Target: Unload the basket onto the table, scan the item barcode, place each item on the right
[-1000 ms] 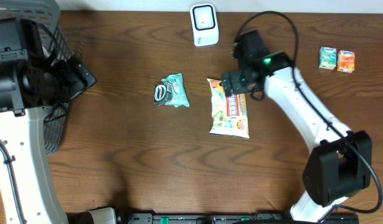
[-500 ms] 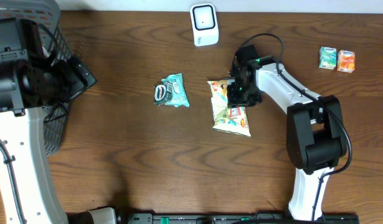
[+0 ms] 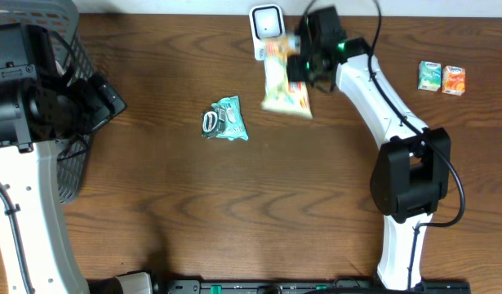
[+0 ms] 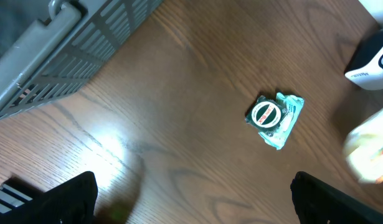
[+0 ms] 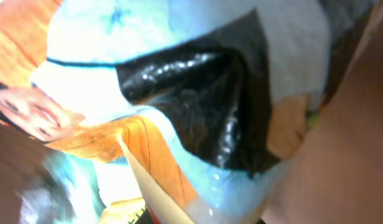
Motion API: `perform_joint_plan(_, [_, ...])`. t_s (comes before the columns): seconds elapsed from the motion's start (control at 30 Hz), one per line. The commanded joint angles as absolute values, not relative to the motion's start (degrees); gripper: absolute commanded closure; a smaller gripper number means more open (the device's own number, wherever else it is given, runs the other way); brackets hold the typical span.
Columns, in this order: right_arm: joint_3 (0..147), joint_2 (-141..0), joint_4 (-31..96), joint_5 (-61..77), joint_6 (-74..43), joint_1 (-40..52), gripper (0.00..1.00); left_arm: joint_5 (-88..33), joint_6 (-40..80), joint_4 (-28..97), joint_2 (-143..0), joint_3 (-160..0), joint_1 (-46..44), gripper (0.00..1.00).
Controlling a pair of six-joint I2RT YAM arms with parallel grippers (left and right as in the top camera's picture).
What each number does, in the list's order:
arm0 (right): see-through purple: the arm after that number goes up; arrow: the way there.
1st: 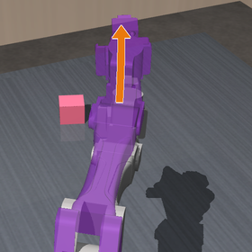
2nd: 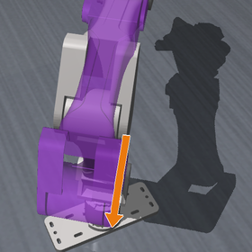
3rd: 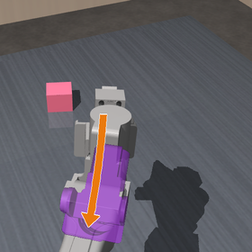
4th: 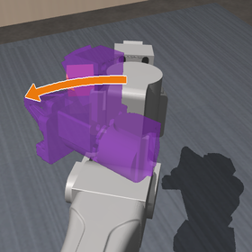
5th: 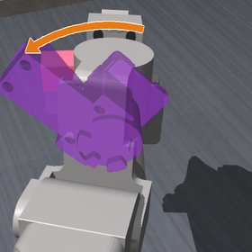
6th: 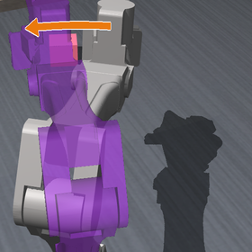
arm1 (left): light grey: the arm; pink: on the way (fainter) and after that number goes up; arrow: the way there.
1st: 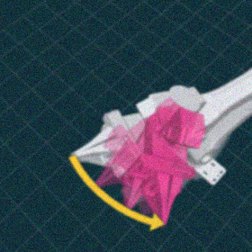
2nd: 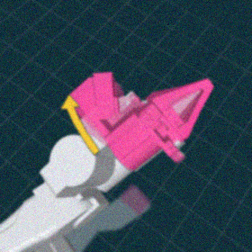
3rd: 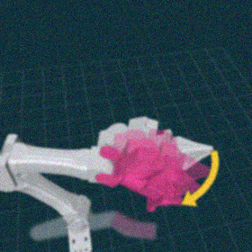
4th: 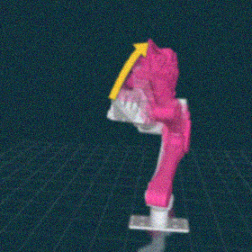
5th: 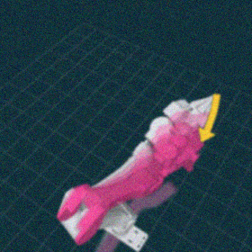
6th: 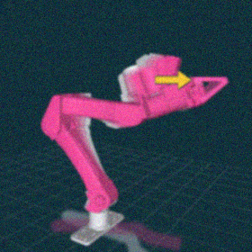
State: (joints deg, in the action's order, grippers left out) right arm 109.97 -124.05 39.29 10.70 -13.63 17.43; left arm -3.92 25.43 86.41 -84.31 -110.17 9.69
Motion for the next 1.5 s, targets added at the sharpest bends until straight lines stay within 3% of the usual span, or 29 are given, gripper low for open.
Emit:
perform_joint_plan(0.0, [112.2, -123.1, 30.4, 10.3, -16.5, 18.2, 0.99, -3.6, 24.9, 86.5, -84.2, -110.5, 10.0, 0.02])
perform_joint_plan(0.17, [111.9, -126.1, 12.4, 0.3, -17.4, 18.9, 0.99, -3.6, 24.9, 86.5, -84.2, -110.5, 10.0, 0.02])
perform_joint_plan(0.43, [112.0, -134.7, -3.3, -1.0, -24.3, 19.2, 0.99, -3.6, 24.9, 86.5, -84.2, -110.5, 10.0, 0.02])
perform_joint_plan(0.67, [112.0, -132.9, -3.4, -4.3, -19.5, 18.5, 0.99, -3.6, 24.9, 86.5, -84.2, -110.5, 10.0, 0.02])
perform_joint_plan(0.83, [112.1, -125.4, 5.6, -4.6, -13.3, 15.4, 0.99, -3.6, 24.9, 86.5, -84.2, -110.5, 10.0, 0.03])
perform_joint_plan(0.97, [112.1, -119.1, 20.1, -6.1, -4.2, 10.1, 0.99, -3.6, 24.9, 86.5, -84.2, -110.5, 10.0, 0.02])
perform_joint_plan(1.13, [111.9, -117.2, 42.5, -27.4, 0.4, 1.2, 0.99, -3.6, 24.9, 86.5, -84.2, -110.5, 10.0, 0.02])
perform_joint_plan(1.3, [109.6, -117.8, 49.1, -28.9, 1.2, -6.7, 0.99, -3.6, 24.9, 86.5, -84.2, -110.5, 10.0, 0.02])
perform_joint_plan(1.33, [108.9, -117.8, 49.1, -28.1, 1.1, -8.2, 0.97, -3.6, 24.9, 86.5, -84.2, -110.5, 10.0, 0.02])
perform_joint_plan(1.37, [107.9, -117.8, 49.1, -27.4, 1.2, -9.9, 0.76, -3.6, 24.9, 86.5, -84.2, -110.5, 10.0, 0.02])
perform_joint_plan(1.43, [106.1, -117.8, 49.0, -26.9, 1.1, -13.0, 0.73, -3.6, 24.9, 86.5, -84.2, -110.5, 10.0, 0.02])
perform_joint_plan(1.47, [104.9, -117.8, 49.0, -25.1, 0.0, -14.9, 0.51, -3.6, 24.9, 86.5, -84.2, -110.5, 10.0, 0.02])
